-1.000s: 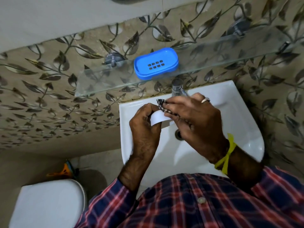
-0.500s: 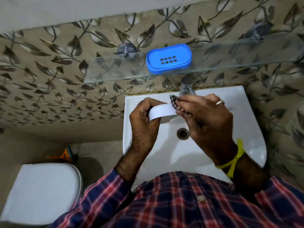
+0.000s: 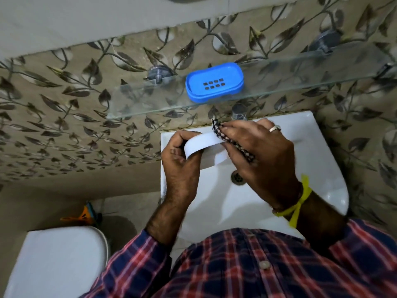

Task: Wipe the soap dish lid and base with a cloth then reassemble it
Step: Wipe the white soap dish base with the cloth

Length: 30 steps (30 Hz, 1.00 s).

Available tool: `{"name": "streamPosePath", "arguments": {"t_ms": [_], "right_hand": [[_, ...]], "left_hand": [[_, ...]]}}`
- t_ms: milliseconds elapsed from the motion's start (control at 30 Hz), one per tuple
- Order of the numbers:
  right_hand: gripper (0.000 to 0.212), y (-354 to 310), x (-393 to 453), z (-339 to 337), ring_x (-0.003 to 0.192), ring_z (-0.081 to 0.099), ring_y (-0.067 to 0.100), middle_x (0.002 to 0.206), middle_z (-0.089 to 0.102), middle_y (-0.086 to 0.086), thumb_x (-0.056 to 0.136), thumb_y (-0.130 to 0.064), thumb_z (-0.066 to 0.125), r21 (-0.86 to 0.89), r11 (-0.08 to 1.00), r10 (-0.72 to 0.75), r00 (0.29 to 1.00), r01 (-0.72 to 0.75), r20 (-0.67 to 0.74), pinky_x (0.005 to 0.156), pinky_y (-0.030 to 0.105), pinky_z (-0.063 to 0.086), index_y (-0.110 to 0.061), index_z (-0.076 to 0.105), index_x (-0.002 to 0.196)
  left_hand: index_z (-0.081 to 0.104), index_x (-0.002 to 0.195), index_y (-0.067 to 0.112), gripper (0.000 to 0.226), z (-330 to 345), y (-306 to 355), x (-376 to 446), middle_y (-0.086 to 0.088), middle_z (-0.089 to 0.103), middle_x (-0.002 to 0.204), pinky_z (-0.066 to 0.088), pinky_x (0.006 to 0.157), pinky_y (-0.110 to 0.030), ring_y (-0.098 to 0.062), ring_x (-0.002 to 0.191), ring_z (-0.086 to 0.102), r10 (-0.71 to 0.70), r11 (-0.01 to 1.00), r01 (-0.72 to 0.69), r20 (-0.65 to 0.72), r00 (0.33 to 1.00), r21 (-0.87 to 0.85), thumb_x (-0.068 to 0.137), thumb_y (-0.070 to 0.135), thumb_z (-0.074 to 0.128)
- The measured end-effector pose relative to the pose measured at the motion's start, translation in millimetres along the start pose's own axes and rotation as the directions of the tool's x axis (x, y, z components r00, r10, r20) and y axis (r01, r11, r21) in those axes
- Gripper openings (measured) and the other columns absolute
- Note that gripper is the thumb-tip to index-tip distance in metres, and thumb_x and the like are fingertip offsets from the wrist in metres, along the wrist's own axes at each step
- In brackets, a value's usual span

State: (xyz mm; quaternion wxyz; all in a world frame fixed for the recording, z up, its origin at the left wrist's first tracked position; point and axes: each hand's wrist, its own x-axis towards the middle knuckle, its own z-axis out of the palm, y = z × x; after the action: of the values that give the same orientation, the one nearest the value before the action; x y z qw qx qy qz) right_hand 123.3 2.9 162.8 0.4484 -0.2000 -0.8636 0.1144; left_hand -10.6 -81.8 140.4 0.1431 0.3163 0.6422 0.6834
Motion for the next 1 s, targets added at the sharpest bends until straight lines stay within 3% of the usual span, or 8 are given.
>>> {"name": "streamPosePath", "arguments": {"t_ms": [167, 267, 333, 467, 567, 667, 767, 1000], "right_hand": [[0.023, 1.7, -8.4, 2.3, 0.086, 0.068, 0.034, 0.115, 0.074, 0.005, 0.087, -0.005, 0.070, -0.063, 0.997, 0.033, 0.996, -0.038, -0.081, 0.073, 0.045, 0.056, -0.010, 0.076, 0.109], [0.024, 0.6, -6.7, -2.0, 0.086, 0.068, 0.033, 0.116, 0.074, 0.003, 0.087, -0.005, 0.070, -0.089, 0.995, 0.036, 0.996, -0.043, -0.083, 0.071, 0.045, 0.057, -0.012, 0.077, 0.109], [0.023, -4.0, -5.6, -3.0, 0.085, 0.069, 0.032, 0.118, 0.073, 0.001, 0.091, -0.006, 0.066, -0.084, 0.996, 0.017, 0.999, -0.021, -0.049, 0.070, 0.043, 0.057, -0.015, 0.077, 0.109], [0.021, -11.0, -12.5, -9.9, 0.080, 0.071, 0.030, 0.121, 0.072, -0.001, 0.101, -0.013, 0.058, -0.072, 0.989, -0.125, 0.992, 0.126, 0.022, 0.063, 0.041, 0.058, -0.018, 0.078, 0.109], [0.024, -4.4, -4.4, -13.7, 0.092, 0.066, 0.022, 0.123, 0.072, -0.003, 0.098, -0.009, 0.060, -0.058, 0.997, -0.038, 0.998, 0.042, 0.057, 0.069, 0.041, 0.057, -0.019, 0.076, 0.112], [0.024, -6.4, -0.2, -8.5, 0.092, 0.065, 0.027, 0.123, 0.071, -0.003, 0.095, -0.010, 0.061, -0.049, 0.999, 0.008, 0.994, -0.003, 0.107, 0.075, 0.039, 0.056, -0.019, 0.076, 0.113], [0.024, -5.3, -9.6, -9.8, 0.090, 0.066, 0.026, 0.124, 0.071, -0.004, 0.096, -0.010, 0.063, -0.066, 0.996, -0.046, 0.994, 0.053, 0.104, 0.075, 0.038, 0.056, -0.020, 0.076, 0.113], [0.022, -8.3, -8.2, -5.4, 0.094, 0.065, 0.022, 0.121, 0.072, -0.004, 0.095, -0.012, 0.066, -0.057, 0.998, 0.017, 0.995, -0.012, 0.097, 0.077, 0.037, 0.055, -0.020, 0.076, 0.112]], "left_hand": [[0.070, 0.095, 0.025, 0.017, 7.3, 11.3, -2.9, 0.014, 0.071, 0.089, 0.055, 0.077, -0.030, -0.007, 0.086, 0.066, 0.115, 0.924, -0.177, 0.194, 0.974, 0.338, 0.089, 0.010, 0.071], [0.074, 0.097, 0.021, 0.015, 13.0, 21.9, -1.7, 0.004, 0.075, 0.087, 0.055, 0.072, -0.035, -0.023, 0.082, 0.070, 0.150, 0.777, -0.257, 0.228, 0.962, 0.575, 0.083, 0.025, 0.069], [0.073, 0.089, 0.017, 0.011, 14.7, 27.8, 2.1, -0.001, 0.073, 0.076, 0.052, 0.063, -0.036, -0.031, 0.073, 0.067, 0.149, 0.719, -0.241, 0.194, 0.970, 0.652, 0.079, 0.019, 0.070], [0.073, 0.080, 0.015, 0.019, 4.2, 31.4, 8.0, 0.006, 0.069, 0.070, 0.051, 0.062, -0.033, -0.017, 0.066, 0.062, 0.154, 0.820, -0.249, 0.220, 0.963, 0.516, 0.070, 0.006, 0.061], [0.068, 0.078, 0.008, 0.009, 7.1, 26.5, 4.2, 0.008, 0.056, 0.066, 0.039, 0.057, -0.025, -0.007, 0.061, 0.043, 0.182, 0.788, -0.282, 0.230, 0.956, 0.548, 0.074, 0.004, 0.061], [0.069, 0.081, 0.006, 0.013, 7.5, 19.3, 5.8, 0.005, 0.062, 0.068, 0.041, 0.060, -0.022, -0.008, 0.063, 0.051, 0.148, 0.825, -0.219, 0.173, 0.974, 0.522, 0.075, 0.005, 0.057], [0.071, 0.081, 0.012, 0.016, 1.4, 15.9, 4.9, 0.020, 0.061, 0.071, 0.042, 0.064, -0.013, 0.006, 0.065, 0.055, 0.155, 0.879, -0.203, 0.145, 0.977, 0.431, 0.081, 0.011, 0.055], [0.072, 0.081, 0.011, 0.013, 0.3, 7.1, 3.1, 0.006, 0.064, 0.069, 0.050, 0.061, -0.030, -0.014, 0.063, 0.058, 0.150, 0.887, -0.167, 0.074, 0.986, 0.431, 0.085, 0.002, 0.063]]}}
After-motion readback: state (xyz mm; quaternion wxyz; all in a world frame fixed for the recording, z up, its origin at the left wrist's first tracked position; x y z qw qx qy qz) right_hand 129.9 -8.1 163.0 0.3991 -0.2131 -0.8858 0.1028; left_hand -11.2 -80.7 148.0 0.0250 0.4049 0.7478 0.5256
